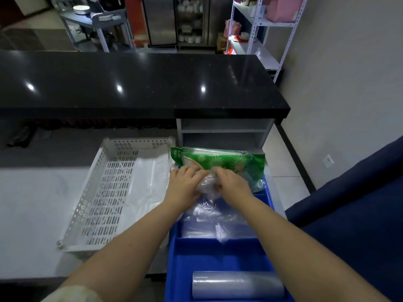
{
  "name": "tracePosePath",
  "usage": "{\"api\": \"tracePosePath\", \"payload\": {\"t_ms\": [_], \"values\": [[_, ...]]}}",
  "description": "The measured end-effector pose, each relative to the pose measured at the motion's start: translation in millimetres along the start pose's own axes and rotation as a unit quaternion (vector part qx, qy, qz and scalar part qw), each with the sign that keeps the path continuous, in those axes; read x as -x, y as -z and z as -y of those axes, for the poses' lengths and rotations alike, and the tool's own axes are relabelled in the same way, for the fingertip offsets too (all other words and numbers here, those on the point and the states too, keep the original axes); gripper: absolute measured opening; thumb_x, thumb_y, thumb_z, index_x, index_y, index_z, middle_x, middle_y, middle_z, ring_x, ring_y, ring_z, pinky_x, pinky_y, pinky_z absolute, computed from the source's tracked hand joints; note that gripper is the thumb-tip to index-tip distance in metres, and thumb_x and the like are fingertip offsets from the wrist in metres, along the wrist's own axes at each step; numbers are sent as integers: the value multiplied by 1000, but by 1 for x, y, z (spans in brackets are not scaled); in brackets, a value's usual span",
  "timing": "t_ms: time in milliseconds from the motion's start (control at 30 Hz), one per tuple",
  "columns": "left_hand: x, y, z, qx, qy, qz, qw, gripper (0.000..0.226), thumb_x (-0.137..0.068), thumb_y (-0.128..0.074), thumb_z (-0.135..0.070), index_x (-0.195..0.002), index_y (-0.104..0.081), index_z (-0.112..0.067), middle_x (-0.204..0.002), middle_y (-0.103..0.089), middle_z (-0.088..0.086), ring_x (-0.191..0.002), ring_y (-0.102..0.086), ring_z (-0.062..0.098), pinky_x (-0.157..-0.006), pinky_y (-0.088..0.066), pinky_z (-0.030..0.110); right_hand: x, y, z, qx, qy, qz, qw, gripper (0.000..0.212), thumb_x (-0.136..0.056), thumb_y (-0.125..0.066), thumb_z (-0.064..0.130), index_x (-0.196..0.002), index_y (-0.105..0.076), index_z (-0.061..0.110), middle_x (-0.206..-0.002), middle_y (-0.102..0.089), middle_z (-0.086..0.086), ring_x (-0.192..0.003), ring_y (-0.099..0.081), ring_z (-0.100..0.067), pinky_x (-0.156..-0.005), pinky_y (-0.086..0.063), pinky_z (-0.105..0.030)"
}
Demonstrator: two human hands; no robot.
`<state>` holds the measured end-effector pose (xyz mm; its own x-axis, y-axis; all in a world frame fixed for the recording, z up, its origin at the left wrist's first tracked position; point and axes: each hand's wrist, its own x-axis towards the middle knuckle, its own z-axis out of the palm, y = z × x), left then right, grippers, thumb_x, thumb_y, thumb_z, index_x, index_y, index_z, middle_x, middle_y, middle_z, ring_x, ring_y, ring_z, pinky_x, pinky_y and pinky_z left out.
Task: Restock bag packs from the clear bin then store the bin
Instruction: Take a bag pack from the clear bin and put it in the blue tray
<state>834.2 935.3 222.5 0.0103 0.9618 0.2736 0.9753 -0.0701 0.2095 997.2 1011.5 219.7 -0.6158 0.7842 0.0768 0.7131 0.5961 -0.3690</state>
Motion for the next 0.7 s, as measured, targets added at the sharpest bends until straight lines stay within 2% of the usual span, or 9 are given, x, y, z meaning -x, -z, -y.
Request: {"api": "tracePosePath", "payload": {"t_ms": [33, 100, 167, 233, 300, 367, 467, 600, 700], "values": [[-1, -1, 0, -4, -5, -8, 1000, 51, -65, -78, -30, -113, -67, -21, -111, -67, 7, -99, -60, 30, -82, -43, 45, -1, 1, -4, -19, -23, 34, 999, 35, -83, -62, 23, -113, -45, 28, -105, -60, -5, -91, -58, -28, -68, -48, -38], [-3, -3, -1, -12, -12, -8, 1000, 45, -64, -78, -29, -108, -69, -22, -102, -69, 4, -94, -61, 28, -78, -43, 42, -2, 7, -15, -14, -18, 92, 995, 31, -84, -58, 30, -112, -45, 32, -110, -54, -3, -100, -55, -27, -80, -49, -42], [-8, -5, -3, -19, -19, -2, 1000, 44, -59, -81, -26, -101, -72, -21, -95, -70, 3, -88, -62, 28, -74, -43, 42, 4, 16, -26, -5, -12, 119, 993, 36, -86, -51, 38, -122, -48, 35, -122, -46, -2, -113, -42, -24, -95, -39, -42], [-14, -8, -7, -31, -17, -1, 999, 41, -53, -83, -22, -93, -74, -20, -87, -70, 3, -81, -64, 28, -71, -44, 41, 12, 23, -34, 24, 15, 102, 994, 40, -89, -47, 42, -128, -50, 32, -134, -42, 0, -122, -31, -22, -101, -28, -41], [-19, -11, -12, -39, -11, -15, 999, 33, -54, -80, -18, -87, -74, -20, -80, -68, 3, -76, -63, 28, -69, -44, 40, 20, 26, -40, 43, 40, 45, 997, 45, -88, -51, 47, -128, -54, 26, -135, -43, -1, -125, -30, -21, -104, -27, -39], [-23, -15, -17, -42, 0, -20, 999, 28, -55, -76, -15, -83, -74, -19, -75, -66, 4, -74, -62, 29, -69, -44, 40, 28, 24, -39, 34, 52, 1, 998, 56, -81, -60, 54, -127, -55, 22, -129, -48, -3, -120, -37, -22, -101, -33, -39], [-23, -19, -19, -34, 18, -3, 999, 32, -54, -76, -13, -86, -74, -17, -77, -66, 5, -78, -62, 29, -73, -43, 42, 36, 10, -32, 67, 75, 28, 994, 64, -76, -62, 59, -127, -51, 24, -122, -52, -2, -110, -45, -23, -92, -41, -39], [-16, -12, -9, 9, 18, 20, 1000, 43, -67, -73, -25, -110, -68, -23, -102, -67, 1, -100, -58, 25, -86, -33, 41, 31, -1, -28, 39, 68, -26, 997, 40, -77, -72, 23, -115, -62, 19, -108, -62, -7, -95, -54, -29, -76, -46, -40], [-7, 1, 7, 62, -13, 15, 998, 50, -74, -72, -39, -121, -61, -26, -116, -62, -2, -111, -52, 22, -90, -36, 41, 27, -2, -32, 7, 81, -34, 996, 31, -76, -71, 11, -107, -68, 16, -100, -66, -8, -90, -57, -30, -67, -49, -39]]}}
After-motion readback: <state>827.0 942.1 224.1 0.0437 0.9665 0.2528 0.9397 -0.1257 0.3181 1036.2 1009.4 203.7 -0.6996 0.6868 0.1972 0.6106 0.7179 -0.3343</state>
